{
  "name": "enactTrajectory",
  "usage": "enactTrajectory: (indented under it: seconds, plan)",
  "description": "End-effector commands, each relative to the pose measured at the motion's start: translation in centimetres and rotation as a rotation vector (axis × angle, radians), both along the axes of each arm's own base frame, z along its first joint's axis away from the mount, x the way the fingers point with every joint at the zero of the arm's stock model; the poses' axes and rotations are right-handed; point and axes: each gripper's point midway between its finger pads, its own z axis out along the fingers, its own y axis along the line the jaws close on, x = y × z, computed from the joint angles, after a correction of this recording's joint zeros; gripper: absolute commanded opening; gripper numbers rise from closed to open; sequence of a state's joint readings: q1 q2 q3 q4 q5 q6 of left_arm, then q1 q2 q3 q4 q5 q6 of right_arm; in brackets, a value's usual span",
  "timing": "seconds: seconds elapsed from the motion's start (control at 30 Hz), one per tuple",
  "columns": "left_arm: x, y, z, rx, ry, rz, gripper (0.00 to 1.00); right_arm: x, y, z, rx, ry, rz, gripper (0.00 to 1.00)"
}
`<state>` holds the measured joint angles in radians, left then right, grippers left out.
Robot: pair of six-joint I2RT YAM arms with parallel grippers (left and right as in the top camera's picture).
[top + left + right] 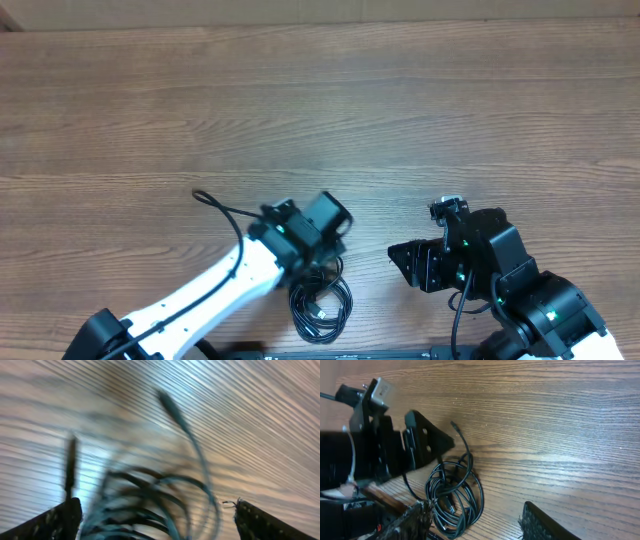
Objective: Untangle cables
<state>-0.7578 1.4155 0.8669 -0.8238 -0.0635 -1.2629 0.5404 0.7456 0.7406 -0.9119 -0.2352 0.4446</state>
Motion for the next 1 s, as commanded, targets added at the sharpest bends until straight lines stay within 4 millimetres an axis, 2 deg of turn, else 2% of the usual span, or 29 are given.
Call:
enactTrajectory:
  seconds: [0.0, 0.03, 0.07, 0.1, 0.2, 0.3, 0.33, 0.4, 0.5, 0.57, 0.6, 0.63, 0.73, 0.83, 0.9, 0.97]
  plan:
    - [1.5, 1.8, 0.8, 0.018, -0.01, -0.037, 0.92, 0.3, 0.0, 0.6, 0.002, -0.025, -0.006, 0.59]
    - [2.0, 2.1, 1.1, 0.01, -0.008, -0.028, 0.81, 0.3, 0.0, 0.6, 0.002, -0.025, -0.005, 0.59]
    - [2.8, 2.2, 1.7, -0.013, -0.016, -0.055, 0.59, 0.3, 0.0, 0.6, 0.001, -0.024, -0.005, 0.6]
    - [3.5, 2.1, 2.4, -0.039, -0.029, -0.09, 0.45, 0.3, 0.0, 0.6, 0.001, -0.023, -0.006, 0.6]
    - [5.5, 1.1, 5.3, -0.118, -0.084, -0.218, 0.32, 0.3, 0.0, 0.6, -0.001, -0.025, -0.008, 0.61]
    - [6.3, 1.5, 8.2, -0.106, -0.129, -0.268, 0.24, 0.4, -0.1, 0.6, -0.006, -0.027, -0.012, 0.61]
    - [6.5, 1.4, 8.9, -0.098, -0.15, -0.324, 0.23, 0.4, -0.1, 0.6, -0.006, -0.027, -0.012, 0.61]
    - [6.1, 0.3, 10.0, -0.089, -0.192, -0.556, 0.3, 0.4, -0.1, 0.6, -0.006, -0.028, -0.013, 0.61]
    - [4.6, -0.2, 9.7, -0.047, -0.184, -0.786, 0.55, 0.4, -0.1, 0.6, -0.005, -0.028, -0.013, 0.62]
    - [3.6, 0.7, 8.8, 0.012, -0.135, -0.841, 0.65, 0.4, -0.1, 0.6, -0.005, -0.028, -0.013, 0.62]
    - [3.3, 1.2, 8.4, 0.036, -0.113, -0.834, 0.74, 0.4, -0.1, 0.6, -0.006, -0.028, -0.012, 0.62]
    - [2.9, 1.7, 8.0, 0.052, -0.086, -0.81, 1.0, 0.4, -0.1, 0.6, -0.006, -0.029, -0.013, 0.62]
    - [0.6, 1.7, 6.5, -0.012, 0.013, -0.794, 1.0, 0.4, -0.1, 0.6, -0.006, -0.027, -0.013, 0.62]
    - [-2.3, 0.1, 5.3, -0.134, 0.063, -0.954, 0.73, 0.4, -0.1, 0.6, -0.006, -0.028, -0.012, 0.63]
    - [-3.8, 0.0, 4.2, -0.156, 0.096, -1.025, 0.64, 0.4, -0.1, 0.6, -0.006, -0.028, -0.012, 0.63]
    - [-5.1, 0.5, 2.3, -0.14, 0.139, -1.042, 0.64, 0.4, -0.2, 0.6, -0.007, -0.029, -0.015, 0.63]
